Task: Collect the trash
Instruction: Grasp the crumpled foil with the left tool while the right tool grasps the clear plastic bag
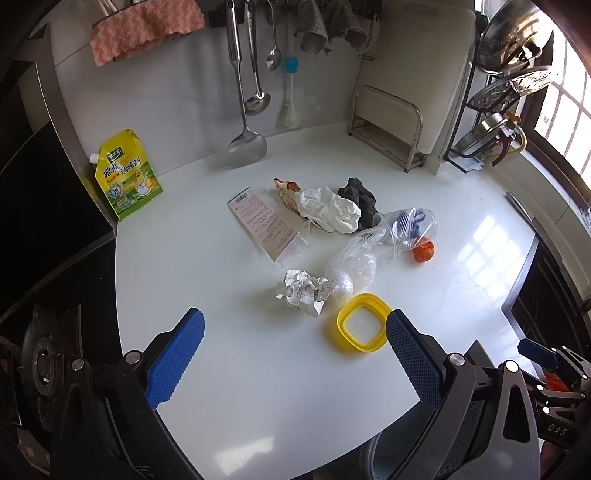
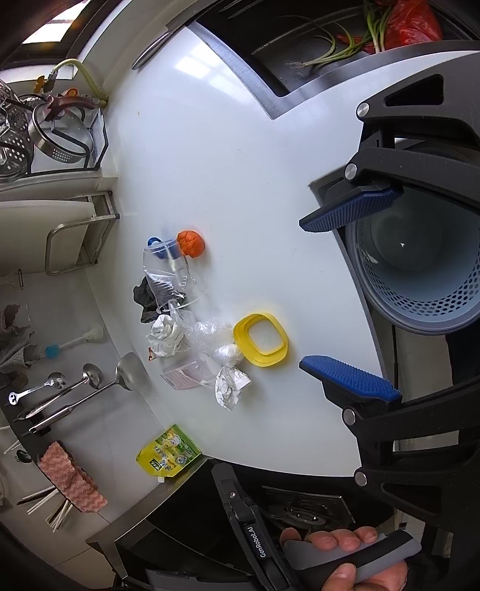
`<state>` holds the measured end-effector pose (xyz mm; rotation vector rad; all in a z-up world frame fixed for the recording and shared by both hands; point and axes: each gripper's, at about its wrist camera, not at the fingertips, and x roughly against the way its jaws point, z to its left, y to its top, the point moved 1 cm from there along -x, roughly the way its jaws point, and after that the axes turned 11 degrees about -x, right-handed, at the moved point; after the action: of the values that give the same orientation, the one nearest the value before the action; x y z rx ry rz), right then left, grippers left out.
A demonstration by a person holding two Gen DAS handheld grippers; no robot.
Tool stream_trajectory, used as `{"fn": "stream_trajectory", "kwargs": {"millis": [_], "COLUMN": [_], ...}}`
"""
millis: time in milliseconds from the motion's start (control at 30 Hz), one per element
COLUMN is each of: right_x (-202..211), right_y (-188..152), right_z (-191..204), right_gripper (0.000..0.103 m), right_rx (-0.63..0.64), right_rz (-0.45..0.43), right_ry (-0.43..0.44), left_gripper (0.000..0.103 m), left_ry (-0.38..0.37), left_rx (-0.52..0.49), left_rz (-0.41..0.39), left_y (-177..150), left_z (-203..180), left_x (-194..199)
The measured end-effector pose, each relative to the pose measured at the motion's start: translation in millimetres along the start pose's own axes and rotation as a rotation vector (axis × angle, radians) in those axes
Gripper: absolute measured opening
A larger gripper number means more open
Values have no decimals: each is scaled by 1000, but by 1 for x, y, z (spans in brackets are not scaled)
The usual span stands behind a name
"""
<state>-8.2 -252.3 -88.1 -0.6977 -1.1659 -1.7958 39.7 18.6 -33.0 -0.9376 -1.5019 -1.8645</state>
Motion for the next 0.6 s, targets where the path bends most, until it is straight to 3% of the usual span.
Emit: {"fn": "stream_trajectory", "kwargs": {"millis": [333,600], "right_x": [-62,-140], "right_y": [30,78], "right_z": [38,68], "right_gripper": [67,67], "right_rx": [36,-7], "right_rz": [61,114], "right_ry": [50,88], "left_gripper": [97,97], "left_ry": [25,-29], "left_rx": [55,38], "left_rz": [72,113], "left_y": [-20,-31], "left_z": [48,66], "left_x": [-28,-54]}}
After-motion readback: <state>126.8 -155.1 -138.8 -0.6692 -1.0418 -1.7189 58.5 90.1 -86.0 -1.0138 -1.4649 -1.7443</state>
